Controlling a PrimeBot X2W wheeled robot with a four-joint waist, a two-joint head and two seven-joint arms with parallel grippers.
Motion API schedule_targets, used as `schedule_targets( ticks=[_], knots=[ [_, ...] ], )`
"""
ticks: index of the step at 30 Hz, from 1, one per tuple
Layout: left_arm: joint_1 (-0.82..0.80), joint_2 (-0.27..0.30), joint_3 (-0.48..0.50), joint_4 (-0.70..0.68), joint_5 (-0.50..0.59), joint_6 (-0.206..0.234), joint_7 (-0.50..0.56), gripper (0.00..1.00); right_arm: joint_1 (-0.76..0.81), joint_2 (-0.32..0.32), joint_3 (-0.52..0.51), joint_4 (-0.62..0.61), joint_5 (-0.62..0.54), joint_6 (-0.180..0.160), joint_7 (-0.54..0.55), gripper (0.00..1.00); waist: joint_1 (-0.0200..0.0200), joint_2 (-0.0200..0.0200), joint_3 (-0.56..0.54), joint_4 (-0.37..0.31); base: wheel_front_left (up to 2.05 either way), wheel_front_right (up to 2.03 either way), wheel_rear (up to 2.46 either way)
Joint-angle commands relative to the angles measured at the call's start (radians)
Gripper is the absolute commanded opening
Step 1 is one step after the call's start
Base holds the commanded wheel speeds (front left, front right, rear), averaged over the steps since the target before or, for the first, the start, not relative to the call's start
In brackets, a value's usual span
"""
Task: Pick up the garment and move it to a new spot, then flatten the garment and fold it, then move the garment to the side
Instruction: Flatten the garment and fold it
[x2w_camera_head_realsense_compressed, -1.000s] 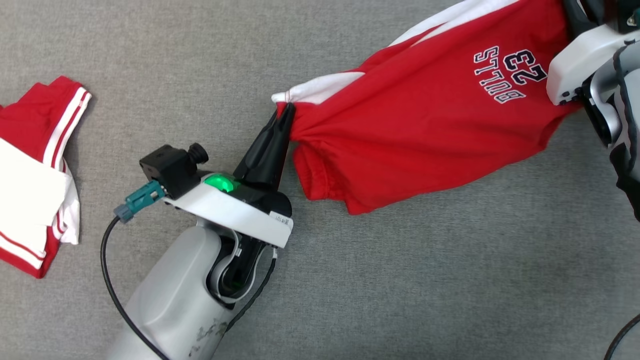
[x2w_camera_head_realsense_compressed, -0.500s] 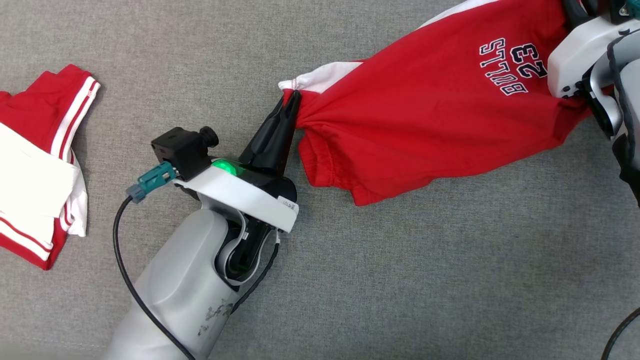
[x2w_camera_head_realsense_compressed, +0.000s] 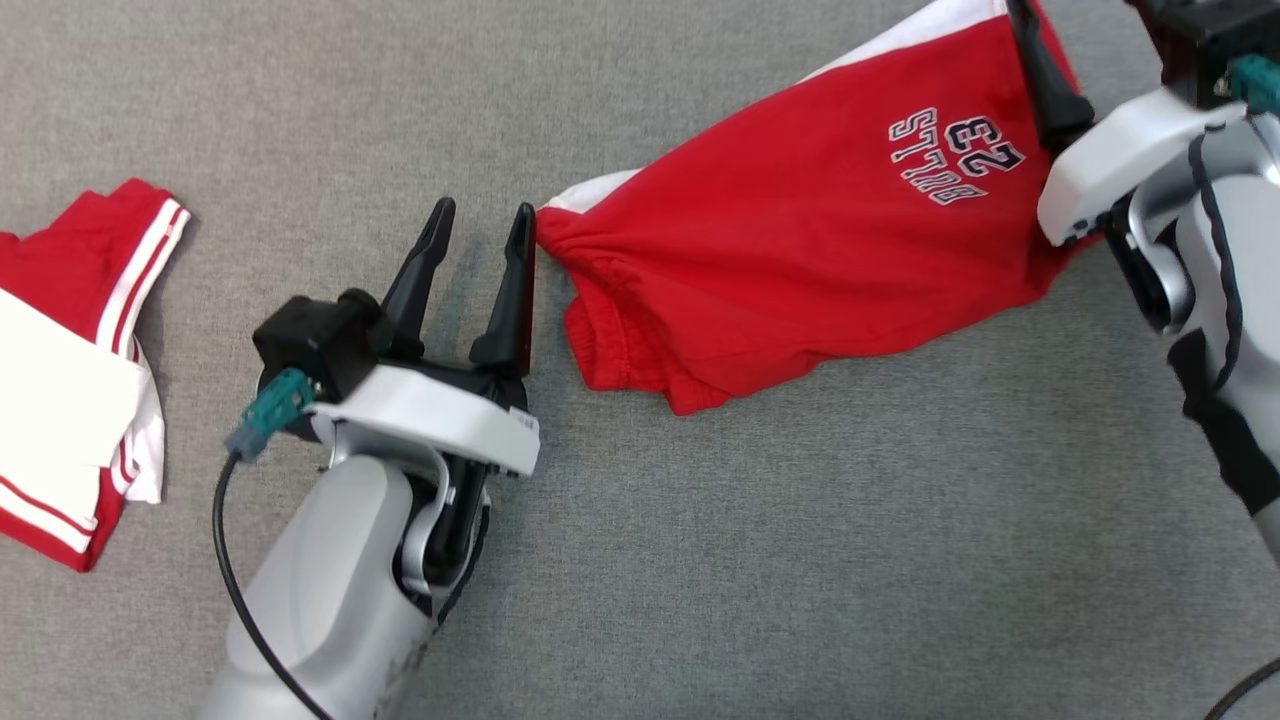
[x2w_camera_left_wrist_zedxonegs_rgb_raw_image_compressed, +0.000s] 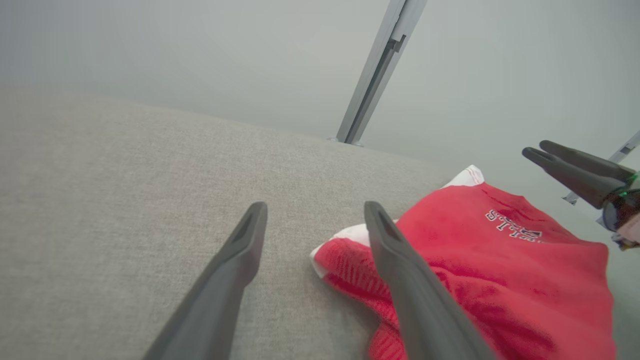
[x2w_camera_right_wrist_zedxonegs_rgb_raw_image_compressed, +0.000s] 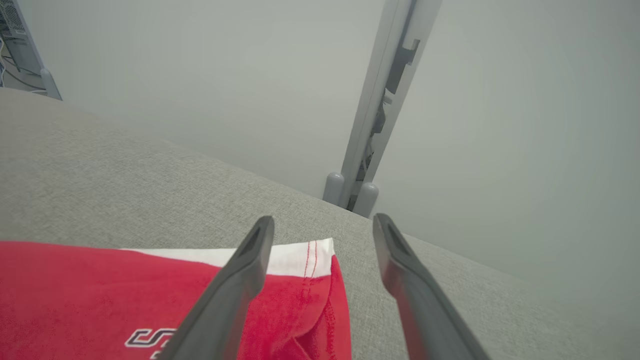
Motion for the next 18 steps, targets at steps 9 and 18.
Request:
schedule_targets(
  ticks=[9, 18],
  knots=[
    [0.259, -0.005, 0.074, -0.185, 0.245, 0.073, 0.000, 1.00, 0.272, 0.042, -0.193, -0.151, -0.027, 0.000, 0.000, 1.00, 0.0000, 0.0000, -0.173, -0.019, 0.00, 0.00, 0.00],
    [0.423, -0.024, 0.082, -0.291, 0.328, 0.104, 0.000, 1.00, 0.492, 0.084, -0.313, -0.217, -0.006, 0.000, 0.000, 1.00, 0.0000, 0.0000, -0.278, -0.003, 0.00, 0.00, 0.00]
  ],
)
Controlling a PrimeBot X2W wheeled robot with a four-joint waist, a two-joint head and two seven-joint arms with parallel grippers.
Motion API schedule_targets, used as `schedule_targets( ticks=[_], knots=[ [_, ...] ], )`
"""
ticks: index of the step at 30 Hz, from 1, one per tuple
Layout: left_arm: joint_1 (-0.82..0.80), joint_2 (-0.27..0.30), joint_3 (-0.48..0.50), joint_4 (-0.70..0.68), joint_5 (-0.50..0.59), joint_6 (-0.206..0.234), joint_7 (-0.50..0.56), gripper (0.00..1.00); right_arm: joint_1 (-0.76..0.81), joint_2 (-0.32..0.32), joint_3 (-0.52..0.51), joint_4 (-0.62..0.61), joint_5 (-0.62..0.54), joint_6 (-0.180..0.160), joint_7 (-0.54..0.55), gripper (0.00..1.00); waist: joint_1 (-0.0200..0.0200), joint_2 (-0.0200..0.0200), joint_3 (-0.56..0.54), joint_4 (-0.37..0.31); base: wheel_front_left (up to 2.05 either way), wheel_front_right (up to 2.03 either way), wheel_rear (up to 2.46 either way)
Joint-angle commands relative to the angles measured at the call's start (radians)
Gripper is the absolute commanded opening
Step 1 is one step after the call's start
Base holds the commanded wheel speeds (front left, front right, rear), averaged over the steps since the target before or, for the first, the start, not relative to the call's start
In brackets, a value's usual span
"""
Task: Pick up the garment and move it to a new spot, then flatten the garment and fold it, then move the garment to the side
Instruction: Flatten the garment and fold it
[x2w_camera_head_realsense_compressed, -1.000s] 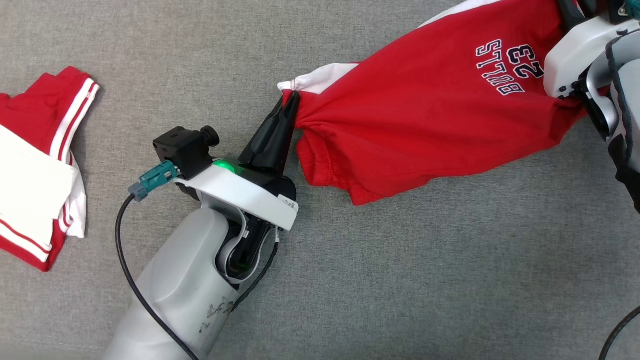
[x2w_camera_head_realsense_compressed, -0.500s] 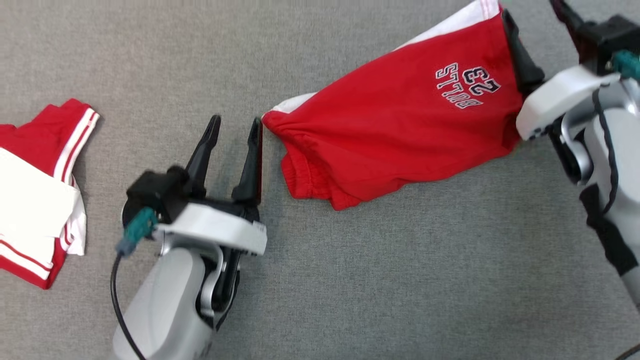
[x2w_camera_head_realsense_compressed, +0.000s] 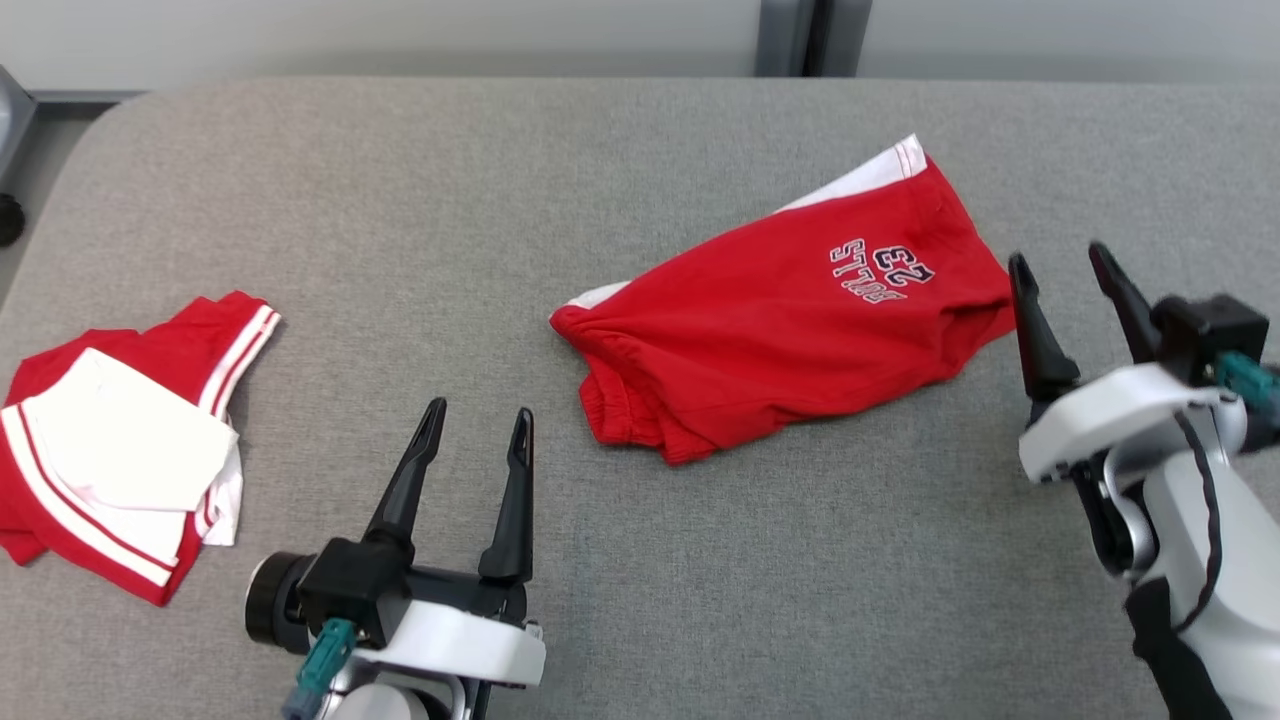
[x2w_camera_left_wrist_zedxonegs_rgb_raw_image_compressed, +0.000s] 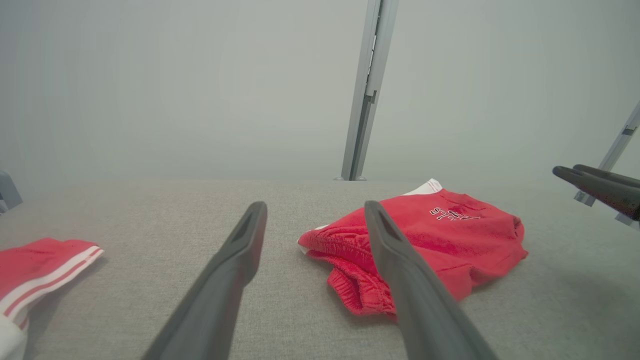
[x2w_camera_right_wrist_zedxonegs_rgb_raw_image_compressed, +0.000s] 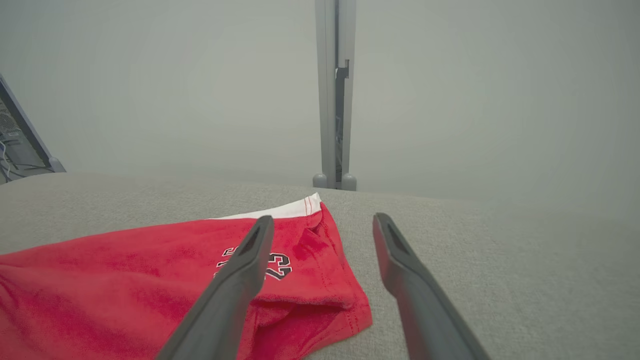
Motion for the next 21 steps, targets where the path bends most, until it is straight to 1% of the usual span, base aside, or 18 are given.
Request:
schedule_targets(
  ticks=[1, 5, 9, 11, 15, 21],
  knots=[
    [0.006, 0.001, 0.004, -0.006, 0.011, 0.007, 0.000, 1.00, 0.020, -0.001, -0.006, -0.004, 0.004, 0.000, 0.000, 1.00, 0.0000, -0.0001, -0.022, 0.010, 0.00, 0.00, 0.00],
    [0.047, -0.004, 0.012, -0.030, 0.039, 0.020, 0.001, 1.00, 0.092, 0.012, -0.059, -0.012, 0.023, 0.000, 0.000, 1.00, 0.0000, -0.0001, -0.043, 0.020, 0.00, 0.00, 0.00],
    [0.062, -0.007, 0.014, -0.038, 0.053, 0.014, 0.001, 1.00, 0.133, 0.029, -0.101, 0.001, 0.063, 0.000, 0.000, 1.00, 0.0000, -0.0001, -0.051, 0.031, 0.00, 0.00, 0.00],
    [0.063, -0.009, 0.013, -0.038, 0.061, 0.012, 0.001, 1.00, 0.132, 0.033, -0.112, 0.028, 0.098, 0.000, 0.000, 1.00, 0.0000, -0.0001, -0.048, 0.038, 0.00, 0.00, 0.00],
    [0.050, -0.012, 0.006, -0.043, 0.073, 0.003, 0.001, 1.00, 0.062, 0.036, -0.132, 0.119, 0.193, 0.000, 0.008, 1.00, 0.0000, -0.0001, -0.026, 0.056, 0.00, 0.00, 0.00],
    [0.023, -0.016, -0.020, -0.039, 0.087, -0.015, 0.001, 1.00, -0.079, 0.008, -0.138, 0.271, 0.281, 0.000, 0.048, 1.00, 0.0000, -0.0001, 0.014, 0.093, 0.00, 0.00, 0.00]
  ],
)
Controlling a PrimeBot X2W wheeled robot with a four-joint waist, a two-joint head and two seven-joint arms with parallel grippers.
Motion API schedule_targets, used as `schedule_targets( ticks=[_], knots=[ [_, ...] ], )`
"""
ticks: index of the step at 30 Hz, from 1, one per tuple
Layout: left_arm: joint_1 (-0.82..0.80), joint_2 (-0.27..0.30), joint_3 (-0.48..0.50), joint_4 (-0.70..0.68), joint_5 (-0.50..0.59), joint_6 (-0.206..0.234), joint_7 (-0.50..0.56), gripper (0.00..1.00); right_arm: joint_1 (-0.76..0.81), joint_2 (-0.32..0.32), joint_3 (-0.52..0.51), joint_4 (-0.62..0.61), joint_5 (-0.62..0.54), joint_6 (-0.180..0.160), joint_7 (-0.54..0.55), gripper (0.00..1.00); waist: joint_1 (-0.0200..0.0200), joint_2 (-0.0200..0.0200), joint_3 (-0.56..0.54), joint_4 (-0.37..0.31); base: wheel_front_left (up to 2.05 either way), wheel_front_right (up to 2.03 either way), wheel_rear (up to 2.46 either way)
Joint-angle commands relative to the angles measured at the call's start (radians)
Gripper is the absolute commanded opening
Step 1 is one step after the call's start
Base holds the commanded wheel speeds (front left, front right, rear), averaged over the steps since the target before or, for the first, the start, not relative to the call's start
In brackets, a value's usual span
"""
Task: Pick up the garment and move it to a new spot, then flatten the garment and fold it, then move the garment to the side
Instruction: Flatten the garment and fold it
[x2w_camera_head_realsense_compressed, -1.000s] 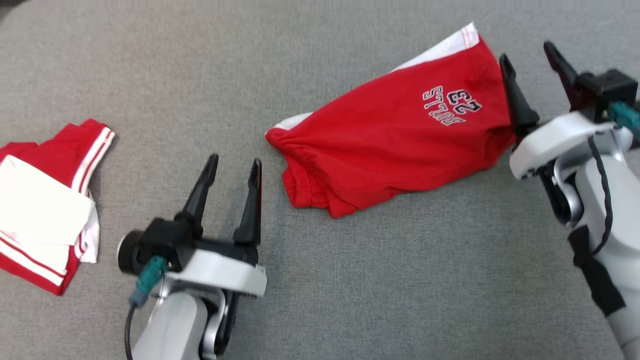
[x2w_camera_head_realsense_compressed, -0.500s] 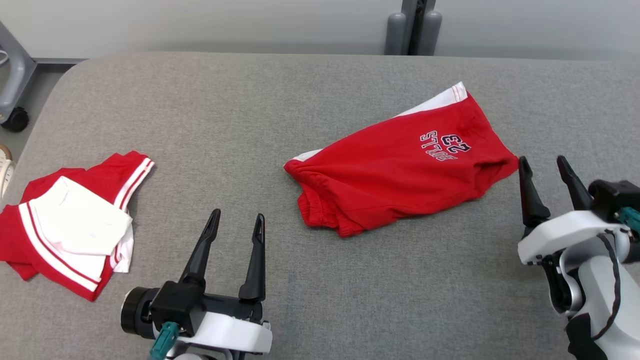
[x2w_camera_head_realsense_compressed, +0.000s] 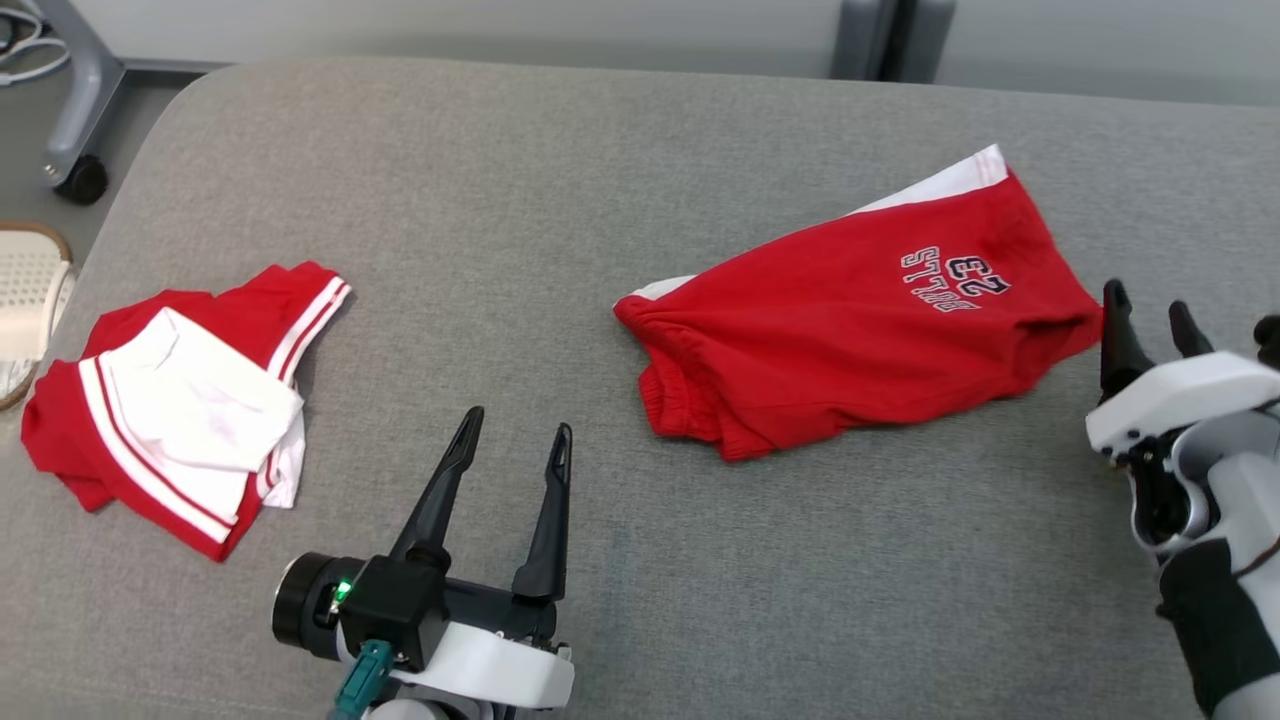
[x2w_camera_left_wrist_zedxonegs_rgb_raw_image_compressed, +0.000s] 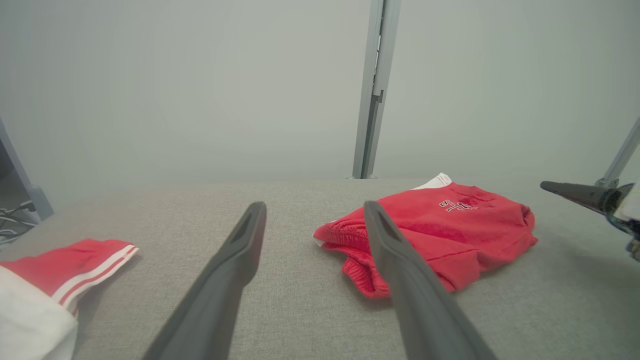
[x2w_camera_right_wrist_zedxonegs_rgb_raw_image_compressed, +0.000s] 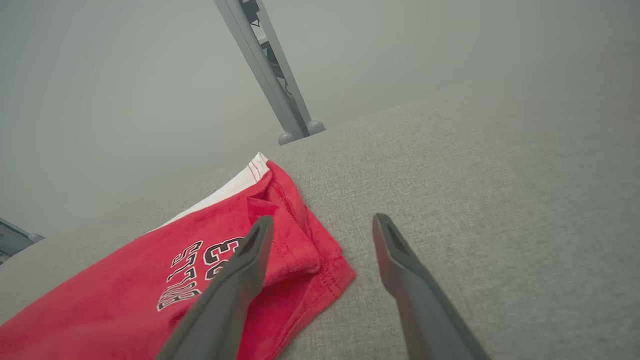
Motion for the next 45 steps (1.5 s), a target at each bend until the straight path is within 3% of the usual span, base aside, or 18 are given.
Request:
schedule_targets(
  ticks=[1, 11, 20, 21, 23, 34, 41, 45],
  knots=[
    [-0.019, 0.003, -0.005, 0.001, 0.007, -0.008, 0.001, 1.00, -0.044, -0.012, 0.002, 0.036, 0.019, 0.001, 0.004, 1.00, 0.0000, -0.0001, 0.020, 0.022, 0.00, 0.00, 0.00],
    [-0.048, -0.002, -0.025, 0.021, 0.012, -0.019, 0.001, 1.00, -0.174, -0.042, 0.096, 0.272, -0.059, 0.001, 0.065, 1.00, 0.0000, -0.0001, 0.045, 0.061, 0.00, 0.00, 0.00],
    [-0.052, -0.003, -0.034, 0.024, 0.016, -0.022, 0.001, 1.00, -0.212, -0.038, 0.061, 0.371, -0.104, 0.001, 0.056, 1.00, 0.0000, -0.0001, 0.045, 0.068, 0.00, 0.00, 0.00],
    [-0.051, -0.003, -0.035, 0.025, 0.016, -0.023, 0.001, 1.00, -0.211, -0.034, 0.055, 0.373, -0.098, 0.001, 0.061, 0.50, 0.0000, -0.0001, 0.044, 0.068, 0.00, 0.00, 0.00],
    [-0.052, -0.003, -0.035, 0.026, 0.017, -0.025, 0.001, 1.00, -0.209, -0.026, 0.050, 0.376, -0.090, 0.001, 0.068, 0.00, 0.0000, -0.0001, 0.043, 0.068, 0.00, 0.00, 0.00],
    [-0.031, -0.003, -0.025, 0.025, 0.018, -0.022, 0.001, 1.00, -0.151, -0.002, 0.074, 0.290, -0.047, 0.000, -0.039, 0.00, 0.0000, -0.0001, 0.018, 0.009, 0.00, 0.00, 0.00],
    [-0.016, -0.003, -0.014, 0.019, 0.012, -0.023, 0.001, 1.00, -0.011, -0.007, 0.038, 0.103, 0.002, 0.000, -0.051, 0.00, 0.0000, -0.0001, -0.008, -0.061, 0.00, 0.00, 0.00],
    [-0.004, -0.003, -0.007, 0.010, 0.015, -0.020, 0.001, 1.00, 0.085, 0.009, -0.009, -0.009, -0.030, 0.001, -0.051, 0.00, 0.0000, -0.0001, -0.013, -0.104, 0.00, 0.00, 0.00]
  ],
)
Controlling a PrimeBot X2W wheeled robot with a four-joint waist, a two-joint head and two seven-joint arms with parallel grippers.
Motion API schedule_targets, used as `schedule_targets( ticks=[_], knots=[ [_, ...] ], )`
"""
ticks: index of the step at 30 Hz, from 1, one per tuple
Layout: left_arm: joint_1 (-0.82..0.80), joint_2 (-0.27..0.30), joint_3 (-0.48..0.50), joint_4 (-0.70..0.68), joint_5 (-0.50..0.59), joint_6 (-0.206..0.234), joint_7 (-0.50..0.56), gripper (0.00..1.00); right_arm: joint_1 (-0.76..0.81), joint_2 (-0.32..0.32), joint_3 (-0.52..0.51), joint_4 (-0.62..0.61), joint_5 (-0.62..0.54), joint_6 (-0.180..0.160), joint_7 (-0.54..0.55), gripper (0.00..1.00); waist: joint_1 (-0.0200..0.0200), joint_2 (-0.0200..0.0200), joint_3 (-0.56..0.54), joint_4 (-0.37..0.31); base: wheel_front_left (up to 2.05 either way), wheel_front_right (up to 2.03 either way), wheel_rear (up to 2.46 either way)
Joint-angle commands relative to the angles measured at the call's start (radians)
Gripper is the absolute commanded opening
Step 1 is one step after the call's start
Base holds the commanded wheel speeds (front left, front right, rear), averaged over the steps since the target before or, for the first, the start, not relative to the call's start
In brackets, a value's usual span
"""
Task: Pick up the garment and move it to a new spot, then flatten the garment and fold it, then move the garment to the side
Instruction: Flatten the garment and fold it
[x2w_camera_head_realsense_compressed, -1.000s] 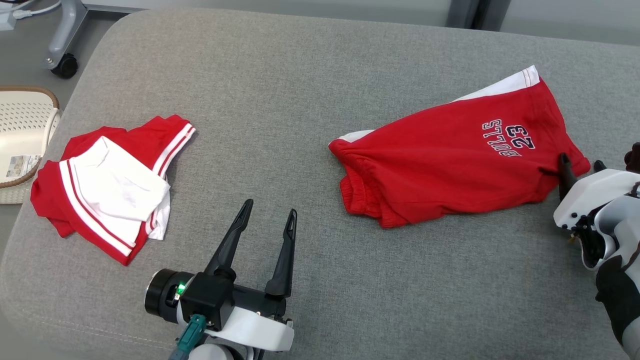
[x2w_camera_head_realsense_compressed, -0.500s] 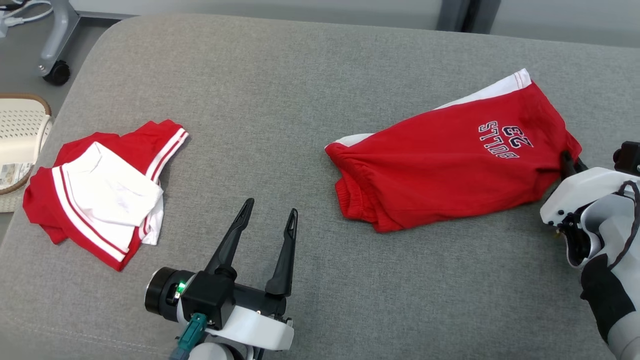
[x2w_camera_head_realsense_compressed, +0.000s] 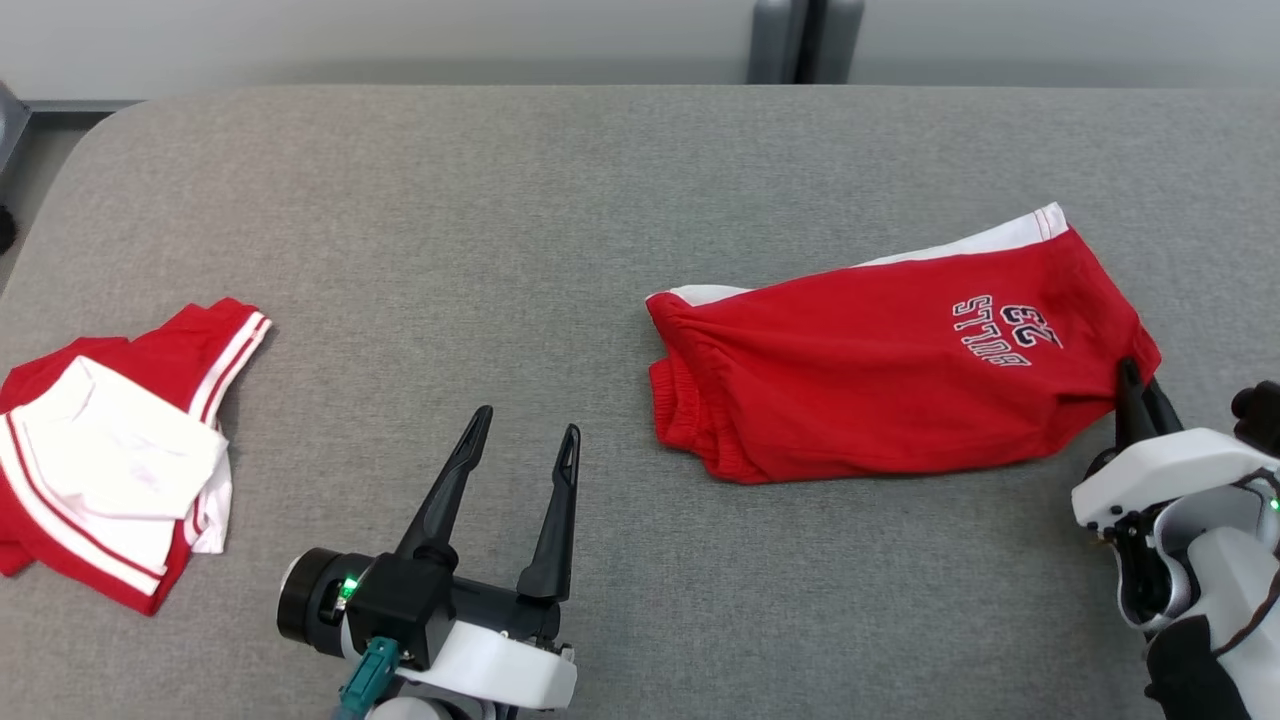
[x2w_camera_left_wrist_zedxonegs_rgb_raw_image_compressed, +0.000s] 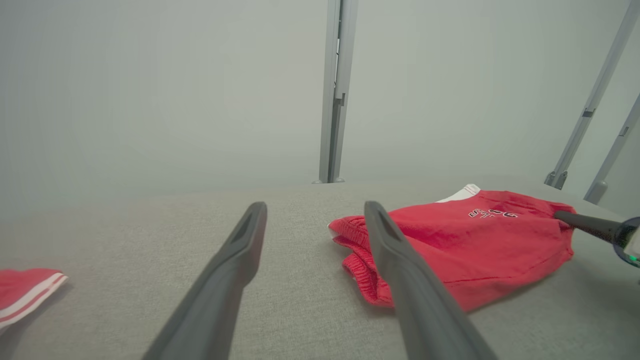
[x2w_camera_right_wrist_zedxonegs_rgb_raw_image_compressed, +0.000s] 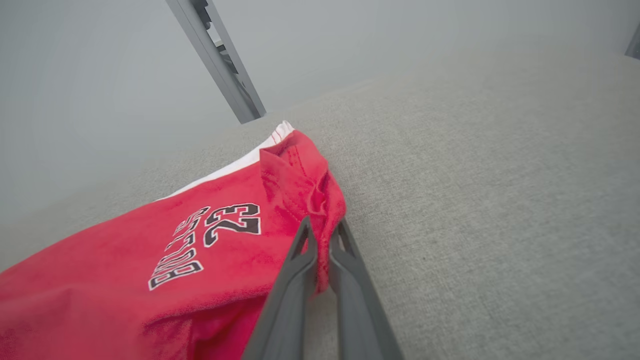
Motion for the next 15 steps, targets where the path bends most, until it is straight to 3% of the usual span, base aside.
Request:
schedule_targets(
  ticks=[1, 9, 15],
  knots=[
    [0.013, 0.003, 0.005, -0.001, 0.004, -0.001, 0.001, 1.00, 0.025, 0.005, -0.010, -0.029, -0.020, 0.000, -0.005, 0.00, 0.0000, -0.0001, -0.007, -0.028, 0.00, 0.00, 0.00],
    [0.019, 0.003, 0.013, 0.002, 0.007, -0.008, 0.001, 1.00, 0.131, 0.058, -0.087, -0.105, -0.090, 0.000, -0.005, 0.00, 0.0000, -0.0001, -0.022, -0.079, 0.00, 0.00, 0.00],
    [0.008, 0.003, 0.002, 0.010, -0.001, -0.013, 0.001, 1.00, 0.136, 0.067, -0.116, -0.121, -0.121, 0.000, -0.005, 0.00, 0.0000, -0.0001, -0.024, -0.072, 0.00, 0.00, 0.00]
  ],
)
